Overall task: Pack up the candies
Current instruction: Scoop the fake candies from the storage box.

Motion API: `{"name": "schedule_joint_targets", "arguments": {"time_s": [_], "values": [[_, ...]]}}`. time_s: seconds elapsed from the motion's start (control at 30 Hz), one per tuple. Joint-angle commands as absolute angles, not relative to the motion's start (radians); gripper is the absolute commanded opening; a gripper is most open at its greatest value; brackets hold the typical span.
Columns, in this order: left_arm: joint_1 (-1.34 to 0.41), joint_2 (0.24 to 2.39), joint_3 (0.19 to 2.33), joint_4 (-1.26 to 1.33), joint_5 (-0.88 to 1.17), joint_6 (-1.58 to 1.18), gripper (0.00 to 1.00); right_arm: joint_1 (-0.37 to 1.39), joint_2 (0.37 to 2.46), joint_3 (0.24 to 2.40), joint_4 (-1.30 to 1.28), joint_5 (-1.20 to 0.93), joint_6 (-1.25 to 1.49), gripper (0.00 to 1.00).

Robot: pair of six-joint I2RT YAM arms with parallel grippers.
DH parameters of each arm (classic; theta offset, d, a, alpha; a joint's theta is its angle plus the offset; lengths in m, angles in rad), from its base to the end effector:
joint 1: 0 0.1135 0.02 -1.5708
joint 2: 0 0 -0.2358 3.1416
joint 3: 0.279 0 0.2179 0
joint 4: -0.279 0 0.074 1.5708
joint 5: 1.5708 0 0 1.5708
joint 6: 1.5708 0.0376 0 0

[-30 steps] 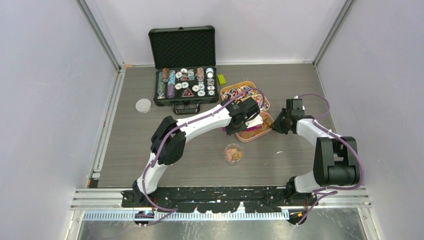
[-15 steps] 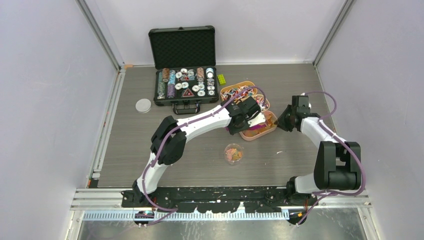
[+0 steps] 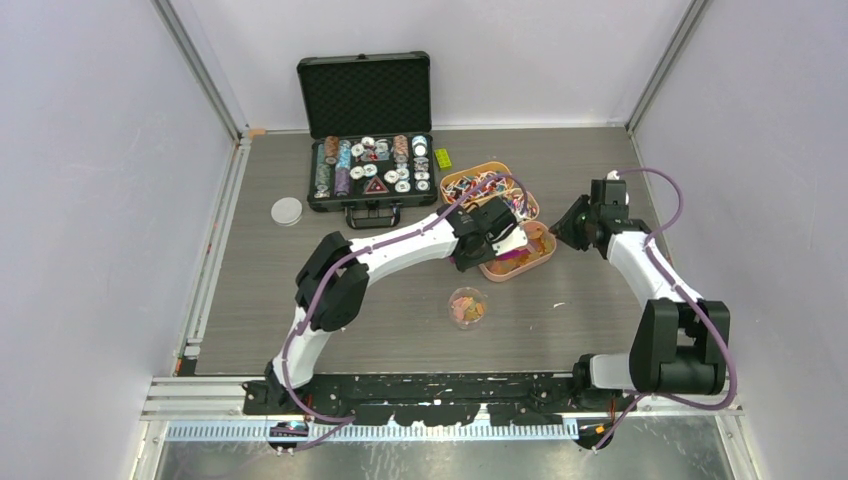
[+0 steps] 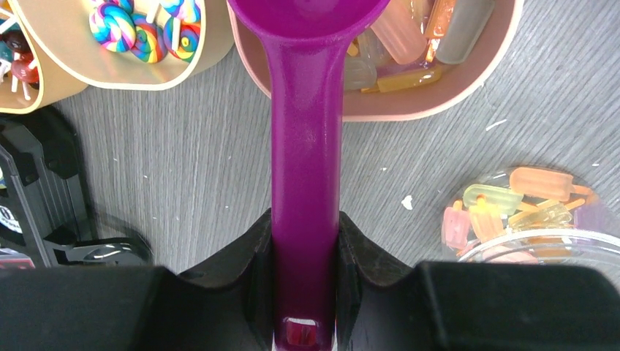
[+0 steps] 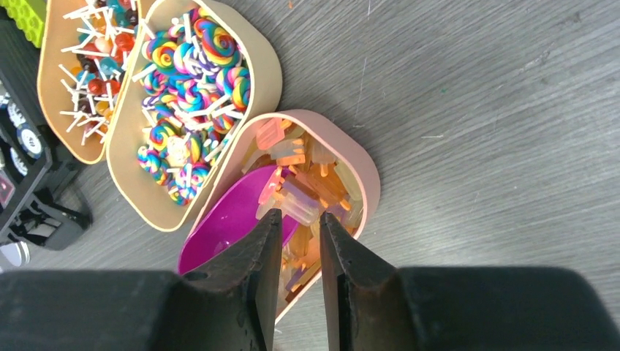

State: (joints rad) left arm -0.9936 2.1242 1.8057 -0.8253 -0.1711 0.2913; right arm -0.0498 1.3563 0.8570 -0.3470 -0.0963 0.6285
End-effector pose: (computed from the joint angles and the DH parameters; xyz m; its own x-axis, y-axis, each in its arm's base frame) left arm 0.2278 -0.3381 0.2044 -0.2496 0.9020 -0.3522 0.8968 0.3526 0.2674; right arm 0.2562 -0.0091 0.2128 -0.6133 0.6165 -0.4938 0.4283 0.7848 0.4479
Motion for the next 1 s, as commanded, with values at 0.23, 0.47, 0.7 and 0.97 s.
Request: {"name": "schedule_joint_targets", "arguments": {"time_s": [0.23, 0.47, 0.7, 0.97], "values": [[-0.994, 1.95, 1.652, -0.619, -0.19, 0.267, 0.0, -0.054, 1.171, 0.925, -0.441, -0.108, 0.594, 0.34], [-0.994, 1.862, 1.539, -0.529, -0.196, 0.253, 0.0, -0.054, 1.105, 0.942, -0.48, -0.117, 0.597, 0.37], [-0.992, 1.763, 1.447, -0.469, -0.204, 0.238, 0.0, -0.054, 1.061, 0.958, -0.514, -0.137, 0.599, 0.39], [-0.992, 1.652, 1.435, -0.576, -0.196, 0.214, 0.0, -0.054, 1.012, 0.947, -0.542, -0.175, 0.586, 0.55]]}}
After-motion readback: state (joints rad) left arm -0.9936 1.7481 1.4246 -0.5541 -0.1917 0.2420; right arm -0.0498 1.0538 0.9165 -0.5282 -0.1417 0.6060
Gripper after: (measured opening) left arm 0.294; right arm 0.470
